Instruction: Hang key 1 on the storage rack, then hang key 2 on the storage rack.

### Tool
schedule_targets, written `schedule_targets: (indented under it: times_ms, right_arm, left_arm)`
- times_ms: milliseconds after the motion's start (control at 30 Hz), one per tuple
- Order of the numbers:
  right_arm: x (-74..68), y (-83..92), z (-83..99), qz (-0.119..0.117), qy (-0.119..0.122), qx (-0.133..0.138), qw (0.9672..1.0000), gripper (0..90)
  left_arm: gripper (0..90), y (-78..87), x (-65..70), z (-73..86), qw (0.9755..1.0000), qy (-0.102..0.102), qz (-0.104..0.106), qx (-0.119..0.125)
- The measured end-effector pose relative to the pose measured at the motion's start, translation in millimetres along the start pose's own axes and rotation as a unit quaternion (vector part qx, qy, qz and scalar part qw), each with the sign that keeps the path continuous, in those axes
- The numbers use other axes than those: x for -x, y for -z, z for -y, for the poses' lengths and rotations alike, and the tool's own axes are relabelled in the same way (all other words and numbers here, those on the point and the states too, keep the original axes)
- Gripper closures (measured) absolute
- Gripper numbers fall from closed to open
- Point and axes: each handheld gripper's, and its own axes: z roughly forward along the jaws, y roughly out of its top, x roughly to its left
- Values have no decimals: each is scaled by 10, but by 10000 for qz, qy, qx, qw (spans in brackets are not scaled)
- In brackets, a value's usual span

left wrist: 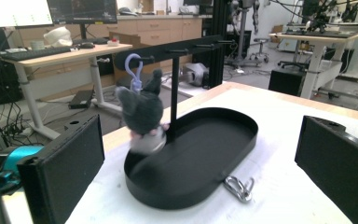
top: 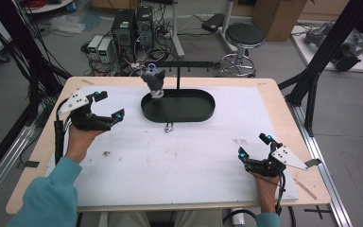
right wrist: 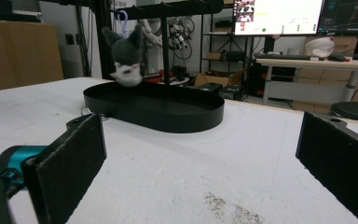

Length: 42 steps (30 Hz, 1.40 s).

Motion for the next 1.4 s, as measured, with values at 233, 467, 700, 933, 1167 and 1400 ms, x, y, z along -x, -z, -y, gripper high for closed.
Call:
schedule_targets:
  times_ms: [233,467,700,933,1167,1400]
  right_arm:
    - [0,0,0,5,-2,-1,10000,7]
    - [-1,-1,0,2,-2,-2,10000,7]
    - [-3,-2,0,4,-14,-7,10000,7]
    - [-2,-1,-1,11,-34,-18,10000,7]
    - [1,-1,-2,18,-54,-20,10000,7]
    - [9,-9,-7,31,-92,-27,9999,7]
  left_arm:
    - [17,250,141,190,10000,-28,-24,79]
    - [17,494,215,447,9994,84,-184,296]
    - [17,582,277,600,9993,-3,-233,306]
    - [17,588,257,620,9991,-39,-286,319]
    - [17,590,274,628,9994,-38,-220,281]
    - [17,588,286,634,9993,4,-167,329]
